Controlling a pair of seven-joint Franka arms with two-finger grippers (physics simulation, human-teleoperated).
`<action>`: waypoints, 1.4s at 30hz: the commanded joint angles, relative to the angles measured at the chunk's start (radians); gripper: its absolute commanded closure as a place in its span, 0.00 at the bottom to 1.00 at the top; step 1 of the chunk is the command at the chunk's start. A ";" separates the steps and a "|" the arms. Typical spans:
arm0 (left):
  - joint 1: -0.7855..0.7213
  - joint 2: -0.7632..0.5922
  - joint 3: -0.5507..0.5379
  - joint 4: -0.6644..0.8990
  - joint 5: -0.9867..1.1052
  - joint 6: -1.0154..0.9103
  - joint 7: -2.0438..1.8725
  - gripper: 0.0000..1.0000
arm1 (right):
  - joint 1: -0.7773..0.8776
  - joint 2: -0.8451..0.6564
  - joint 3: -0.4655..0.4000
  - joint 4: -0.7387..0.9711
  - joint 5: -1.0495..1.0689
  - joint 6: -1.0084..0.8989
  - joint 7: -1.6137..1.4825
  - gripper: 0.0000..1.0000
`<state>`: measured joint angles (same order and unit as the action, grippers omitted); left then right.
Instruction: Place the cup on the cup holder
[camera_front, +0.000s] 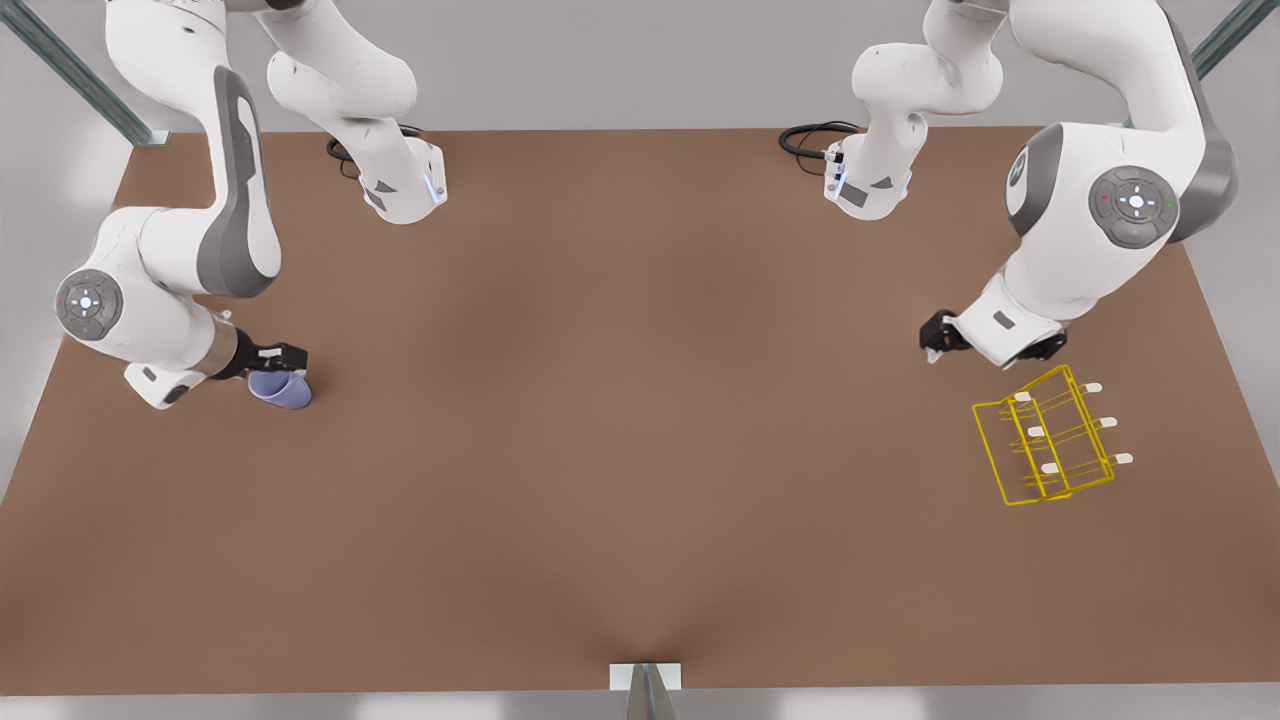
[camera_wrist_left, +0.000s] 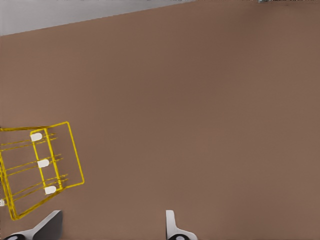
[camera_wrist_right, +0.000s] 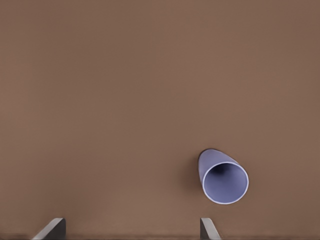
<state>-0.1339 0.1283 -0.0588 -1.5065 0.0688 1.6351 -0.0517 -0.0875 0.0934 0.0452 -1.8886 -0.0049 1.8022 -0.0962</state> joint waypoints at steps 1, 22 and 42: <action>-0.001 0.001 -0.003 0.000 0.009 0.037 -0.011 0.00 | -0.026 -0.004 -0.001 -0.052 0.008 0.158 -0.028 0.00; 0.000 0.025 0.060 -0.001 0.029 0.065 -0.004 0.00 | -0.218 0.203 -0.002 -0.175 -0.004 0.428 -0.111 0.00; 0.000 0.031 0.059 -0.012 0.028 0.063 -0.004 0.00 | -0.212 0.224 -0.001 -0.250 -0.052 0.368 -0.103 0.11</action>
<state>-0.1335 0.1606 0.0000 -1.5191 0.0959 1.6986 -0.0553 -0.2983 0.3147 0.0443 -2.1371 -0.0513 2.1770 -0.1774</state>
